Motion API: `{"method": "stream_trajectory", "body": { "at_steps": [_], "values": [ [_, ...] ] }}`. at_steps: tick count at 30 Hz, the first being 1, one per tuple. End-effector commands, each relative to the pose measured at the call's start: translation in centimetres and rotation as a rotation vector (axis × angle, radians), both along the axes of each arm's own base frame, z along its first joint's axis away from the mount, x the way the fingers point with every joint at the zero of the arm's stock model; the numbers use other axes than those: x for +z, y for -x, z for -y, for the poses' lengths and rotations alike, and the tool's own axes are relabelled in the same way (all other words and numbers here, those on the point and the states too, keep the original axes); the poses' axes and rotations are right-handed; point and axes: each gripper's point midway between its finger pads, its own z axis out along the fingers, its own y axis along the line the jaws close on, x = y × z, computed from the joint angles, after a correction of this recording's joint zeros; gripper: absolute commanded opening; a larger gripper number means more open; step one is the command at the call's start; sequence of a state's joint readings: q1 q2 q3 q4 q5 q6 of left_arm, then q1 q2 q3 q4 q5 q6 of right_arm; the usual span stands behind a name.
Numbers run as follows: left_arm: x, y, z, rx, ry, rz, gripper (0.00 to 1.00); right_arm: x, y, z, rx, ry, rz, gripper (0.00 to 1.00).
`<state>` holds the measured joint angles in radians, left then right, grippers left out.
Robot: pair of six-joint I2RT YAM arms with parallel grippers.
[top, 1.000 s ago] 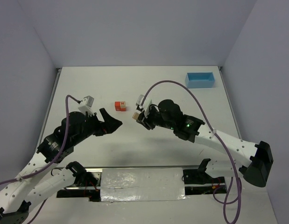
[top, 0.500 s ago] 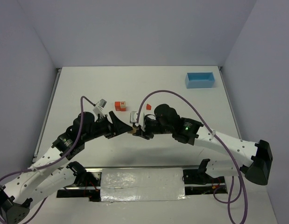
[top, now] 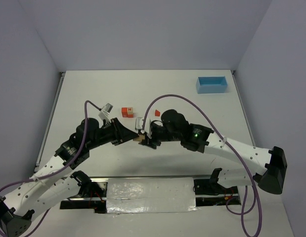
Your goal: Build the wood block tower
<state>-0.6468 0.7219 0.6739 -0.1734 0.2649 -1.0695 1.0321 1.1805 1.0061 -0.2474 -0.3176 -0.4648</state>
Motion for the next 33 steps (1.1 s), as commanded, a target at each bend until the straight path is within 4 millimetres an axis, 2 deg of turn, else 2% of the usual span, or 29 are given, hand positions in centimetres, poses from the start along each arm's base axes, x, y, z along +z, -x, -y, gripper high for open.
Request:
{"method": "stream_trajectory", "body": {
  "at_steps": [1,2,3,4,6,7,8,9,10,11,12,13,14,18,19,20,21,22,25,33],
  "values": [
    [1.9,-0.2,-0.5,0.015,0.012,0.105,0.00,4.7,-1.4,-0.5,-0.114,-0.159,0.028,0.99],
    [2.1,-0.6,-1.3,0.065,0.010,0.132,0.00,5.2,-3.0,0.8,-0.247,-0.192,0.021,1.00],
    [2.3,-0.8,-1.8,0.094,0.007,0.145,0.00,6.3,-3.4,1.2,-0.352,-0.284,-0.070,1.00],
    [2.4,-0.9,-2.4,0.128,0.011,0.157,0.00,6.7,-4.9,3.6,-0.528,-0.354,-0.100,1.00],
    [2.5,-1.8,-3.6,0.220,0.016,0.178,0.00,7.2,-4.5,4.9,-0.645,-0.497,-0.274,1.00],
    [2.7,-1.9,-3.9,0.243,0.034,0.185,0.00,6.9,-3.5,5.0,-0.676,-0.578,-0.450,1.00],
    [2.6,-1.6,-4.1,0.253,0.072,0.171,0.00,6.1,-2.7,5.5,-0.672,-0.629,-0.521,1.00],
    [2.6,-2.1,-4.7,0.306,0.090,0.165,0.00,6.6,-2.2,5.4,-0.658,-0.692,-0.582,1.00],
    [3.0,-2.2,-4.8,0.323,0.124,0.170,0.00,5.2,-2.1,5.1,-0.707,-0.729,-0.718,1.00],
    [2.8,-2.2,-4.9,0.339,0.154,0.144,0.00,4.5,-1.5,4.4,-0.721,-0.696,-0.755,1.00],
    [2.8,-2.5,-5.3,0.373,0.163,0.132,0.00,3.6,-2.3,4.5,-0.814,-0.679,-0.741,1.00],
    [2.9,-2.6,-5.5,0.386,0.167,0.122,0.00,3.7,-2.8,3.4,-0.874,-0.653,-0.753,1.00],
    [2.9,-2.7,-5.6,0.397,0.161,0.119,0.00,3.2,-2.1,2.8,-0.892,-0.611,-0.752,1.00],
    [3.2,-3.1,-6.7,0.454,0.121,0.122,0.00,4.9,-2.0,0.4,-0.903,-0.603,-0.740,1.00],
    [3.6,-3.3,-7.0,0.470,0.118,0.127,0.00,5.9,-2.7,-0.2,-0.936,-0.614,-0.708,1.00],
    [3.3,-3.2,-7.2,0.478,0.104,0.116,0.00,5.5,-2.7,-0.2,-0.957,-0.570,-0.666,1.00],
    [3.4,-3.2,-7.2,0.481,0.103,0.115,0.00,5.0,-2.5,-1.1,-0.958,-0.536,-0.641,1.00],
    [3.7,-3.2,-7.3,0.482,0.106,0.115,0.00,6.0,-2.6,-1.6,-0.952,-0.544,-0.620,1.00],
    [3.6,-3.1,-7.1,0.472,0.109,0.103,0.00,5.9,-2.2,-3.1,-0.905,-0.529,-0.605,1.00],
    [3.7,-2.6,-6.4,0.442,0.155,0.078,0.00,4.6,-2.4,-4.7,-0.865,-0.466,-0.550,0.95]
  ]
}}
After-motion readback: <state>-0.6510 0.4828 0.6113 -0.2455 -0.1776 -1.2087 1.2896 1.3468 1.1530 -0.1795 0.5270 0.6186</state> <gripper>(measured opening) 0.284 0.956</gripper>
